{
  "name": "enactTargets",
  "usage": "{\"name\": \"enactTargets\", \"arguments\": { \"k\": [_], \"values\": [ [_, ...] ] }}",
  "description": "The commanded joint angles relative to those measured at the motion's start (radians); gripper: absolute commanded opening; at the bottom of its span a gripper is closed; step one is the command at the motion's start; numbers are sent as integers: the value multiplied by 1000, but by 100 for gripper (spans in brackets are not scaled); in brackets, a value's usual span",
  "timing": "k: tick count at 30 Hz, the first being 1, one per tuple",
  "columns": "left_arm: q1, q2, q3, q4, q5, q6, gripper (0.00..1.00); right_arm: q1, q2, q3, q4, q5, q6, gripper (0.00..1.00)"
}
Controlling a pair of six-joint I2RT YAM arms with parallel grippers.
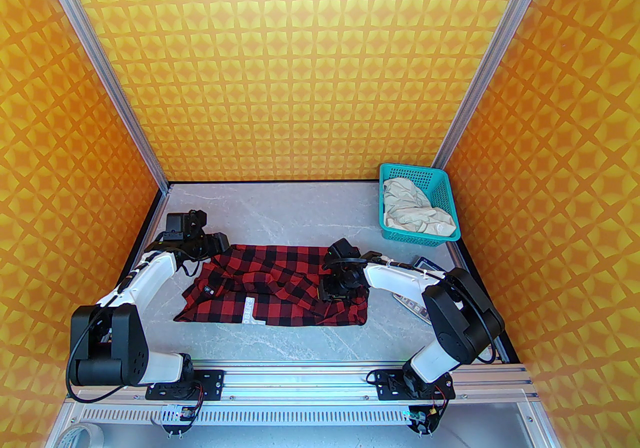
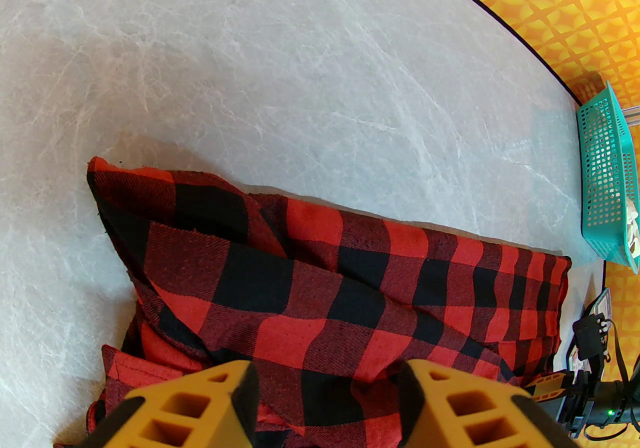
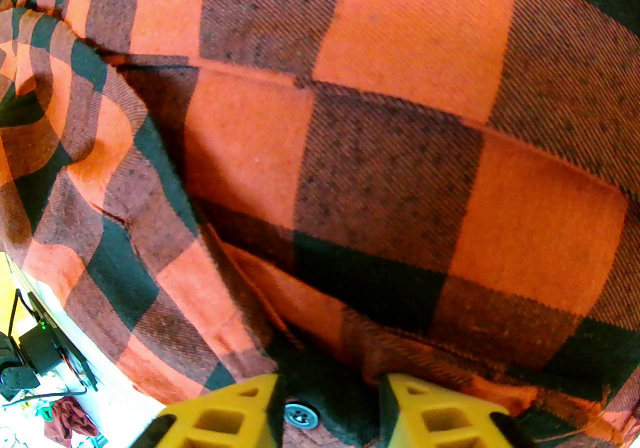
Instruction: Fold and stack the mixed laundry pile
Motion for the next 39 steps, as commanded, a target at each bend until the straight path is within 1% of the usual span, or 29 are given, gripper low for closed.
{"name": "enactTargets", "arguments": {
  "k": [1,5,7,13,17,19,23,28,32,39],
  "values": [
    [-5,0,-8,9,18,-1,51,6,-5,-2,11,-20,9,26],
    [-5,-1,-6,6,18,0,52,6,-38,14,-32,-2,1,7],
    [-5,-2,-6,5,18,0,52,6,-67,39,-79,23,-11,1],
    [-6,-3,-13,13,18,-5,52,4,-134,235,-273,186,-98,0],
    [-7,-4,-19,14,19,-6,52,0,-116,374,-372,320,-174,0],
    [-6,-6,-23,17,20,-7,52,-14,-94,427,-397,345,-204,0],
    [-10,-10,-28,18,26,-9,52,-51,-58,510,-426,363,-241,0],
    [-17,-12,-39,19,32,-8,52,-116,-25,545,-448,328,-240,0],
    [-31,4,-42,28,36,-8,52,-124,21,535,-461,291,-226,0],
    [-61,45,-18,53,36,-20,52,-128,61,509,-416,264,-207,0]
  ]
}}
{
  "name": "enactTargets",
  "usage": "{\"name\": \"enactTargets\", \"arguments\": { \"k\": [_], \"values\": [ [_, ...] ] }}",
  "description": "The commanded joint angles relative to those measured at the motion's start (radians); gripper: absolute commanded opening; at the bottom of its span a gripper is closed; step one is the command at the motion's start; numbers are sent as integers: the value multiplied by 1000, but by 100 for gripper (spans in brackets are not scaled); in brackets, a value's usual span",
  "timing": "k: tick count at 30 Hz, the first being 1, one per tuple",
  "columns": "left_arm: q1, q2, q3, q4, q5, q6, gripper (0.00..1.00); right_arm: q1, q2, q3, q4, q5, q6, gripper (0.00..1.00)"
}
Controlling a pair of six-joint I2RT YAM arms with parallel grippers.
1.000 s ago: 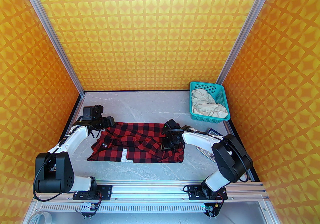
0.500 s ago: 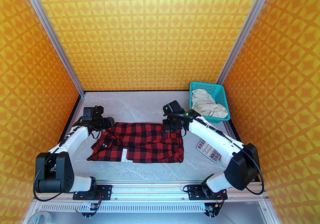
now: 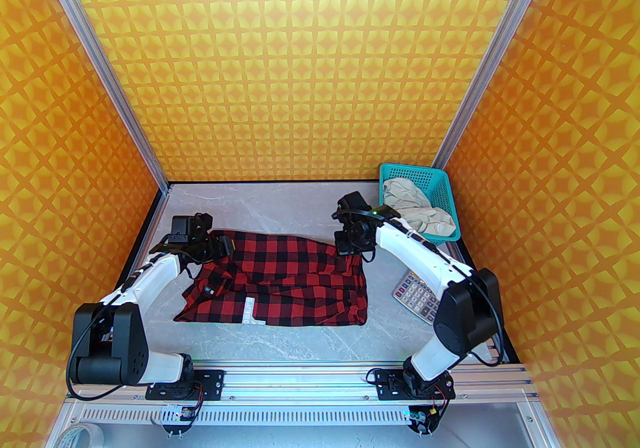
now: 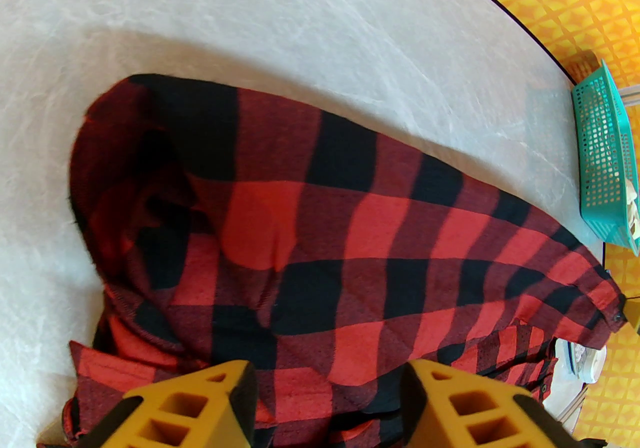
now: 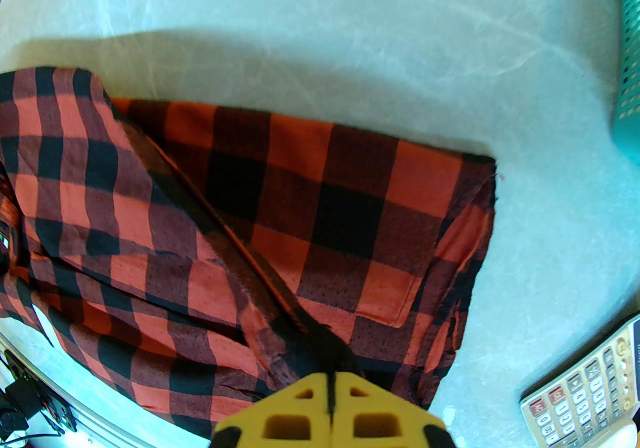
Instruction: Fold and stack the mixed laundry pile
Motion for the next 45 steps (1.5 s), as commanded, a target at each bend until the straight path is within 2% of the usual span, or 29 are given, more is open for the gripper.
{"name": "enactTargets", "arguments": {
  "k": [1,6,11,14,19,23,32,35,40,45],
  "values": [
    [-12,29,22,24,21,-17,52,0,11,-8,11,-18,13,0],
    [-1,101,155,-12,-35,27,51,-4,15,-6,8,-24,14,0],
    [39,261,372,-136,-100,61,60,-4,-3,-16,12,-23,17,0],
    [46,346,491,-203,-161,131,62,-3,-9,-19,15,-20,17,0],
    [58,504,744,-402,-164,226,60,-5,-12,-17,13,-12,13,0],
    [50,562,815,-464,-144,263,60,-5,-14,-24,14,-4,11,0],
    [-6,588,755,-375,43,224,42,-4,-13,-18,23,-14,18,0],
    [-9,574,704,-360,53,212,38,-5,-24,-25,30,-13,19,0],
    [-1,512,541,-307,53,194,37,-6,-34,-45,53,-7,10,0],
    [12,434,458,-270,51,175,37,-6,-79,-18,175,28,-115,0]
  ]
}}
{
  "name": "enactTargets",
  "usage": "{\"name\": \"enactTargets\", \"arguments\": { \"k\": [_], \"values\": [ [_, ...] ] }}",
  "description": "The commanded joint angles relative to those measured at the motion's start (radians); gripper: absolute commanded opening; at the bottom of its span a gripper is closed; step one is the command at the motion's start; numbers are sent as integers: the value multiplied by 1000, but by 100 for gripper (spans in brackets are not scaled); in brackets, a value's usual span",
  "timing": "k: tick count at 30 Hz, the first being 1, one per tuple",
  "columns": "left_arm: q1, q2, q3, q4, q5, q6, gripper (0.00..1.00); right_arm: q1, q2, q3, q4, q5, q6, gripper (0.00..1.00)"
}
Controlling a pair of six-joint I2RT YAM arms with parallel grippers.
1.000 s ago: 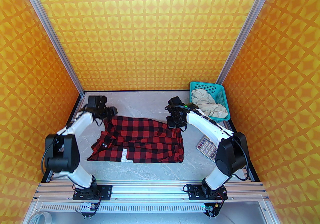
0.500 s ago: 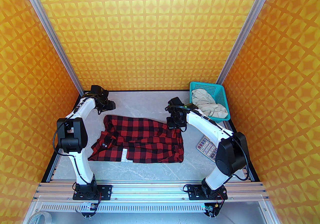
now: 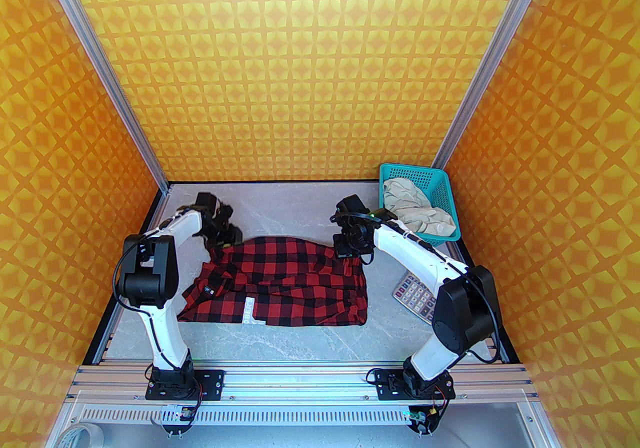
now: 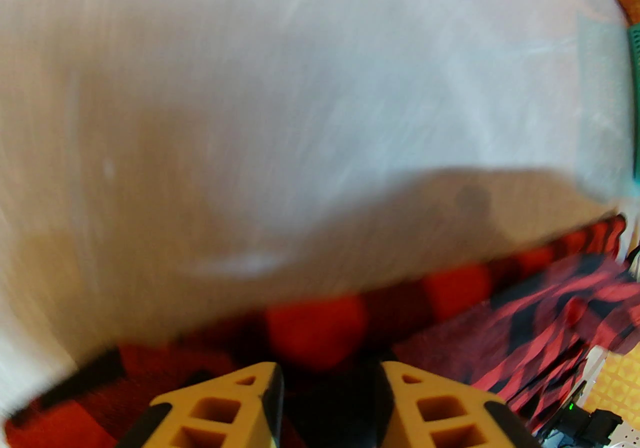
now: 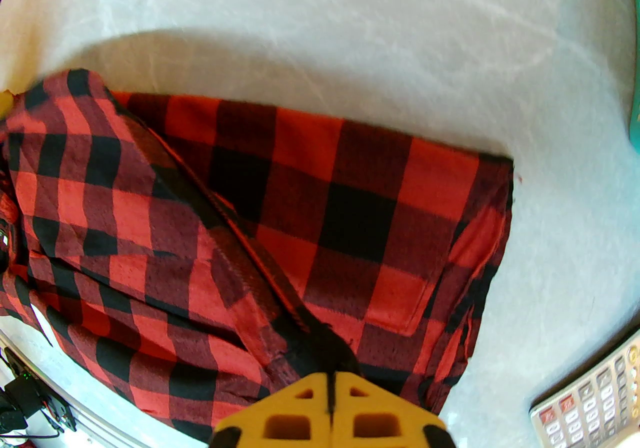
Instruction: Fold and stack the mixed laundry pile
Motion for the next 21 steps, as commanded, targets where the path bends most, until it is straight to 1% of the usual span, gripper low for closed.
{"name": "enactTargets", "arguments": {
  "k": [1,3,6,8,10,14,16,19,21],
  "values": [
    [15,-84,-7,52,25,-24,37,-6,-52,52,122,35,-135,0],
    [20,-95,-1,47,25,-28,36,-5,-61,96,173,33,-244,0],
    [27,-106,4,39,25,-26,37,-5,-121,86,350,-18,-415,0],
    [32,-112,-1,39,24,-27,37,-5,-179,28,520,-93,-550,0],
    [40,-118,-11,42,25,-28,37,-5,-212,-1,635,-177,-655,0],
    [52,-127,-26,52,25,-36,36,-6,-208,34,668,-373,-870,0],
    [56,-132,-32,50,25,-34,37,-6,-207,42,673,-445,-953,0],
    [70,-160,-56,49,25,-33,36,-5,-223,29,657,-475,-1095,0],
    [87,-184,-83,48,25,-32,36,-5,-246,-3,643,-469,-1205,0]
  ]
}}
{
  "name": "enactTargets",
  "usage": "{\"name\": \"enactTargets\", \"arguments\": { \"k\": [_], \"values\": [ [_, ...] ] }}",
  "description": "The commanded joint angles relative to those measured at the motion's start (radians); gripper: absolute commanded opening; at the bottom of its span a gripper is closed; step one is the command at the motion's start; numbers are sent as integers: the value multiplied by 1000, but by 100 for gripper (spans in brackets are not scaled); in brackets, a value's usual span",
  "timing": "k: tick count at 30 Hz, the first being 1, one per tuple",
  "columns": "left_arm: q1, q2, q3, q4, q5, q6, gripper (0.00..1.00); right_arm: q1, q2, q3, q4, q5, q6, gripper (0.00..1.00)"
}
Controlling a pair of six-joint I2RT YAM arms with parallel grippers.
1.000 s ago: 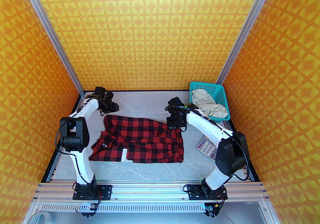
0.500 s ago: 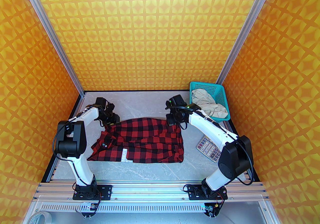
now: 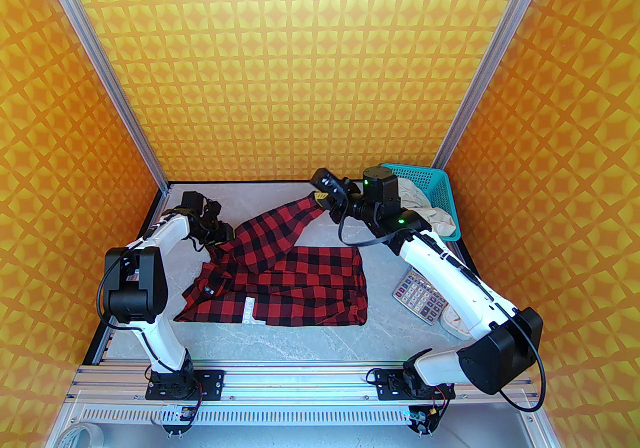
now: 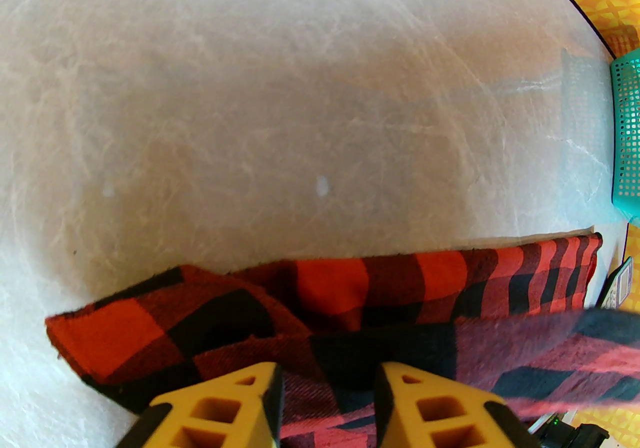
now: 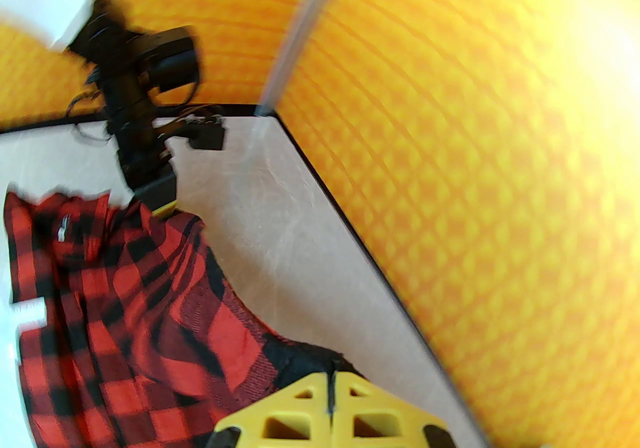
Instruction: Fold and stack the mixed laundry pile
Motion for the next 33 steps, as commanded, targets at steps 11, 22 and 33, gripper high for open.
{"name": "enactTargets", "arguments": {
  "k": [11,22,33],
  "values": [
    [66,-242,-79,39,51,-69,36,3,-154,-111,-54,-144,-504,0],
    [-111,166,339,75,81,-92,35,13,-237,-218,-70,-146,-506,0],
    [-127,207,278,7,107,-60,33,17,-210,-208,-67,-95,-547,0]
  ]
}}
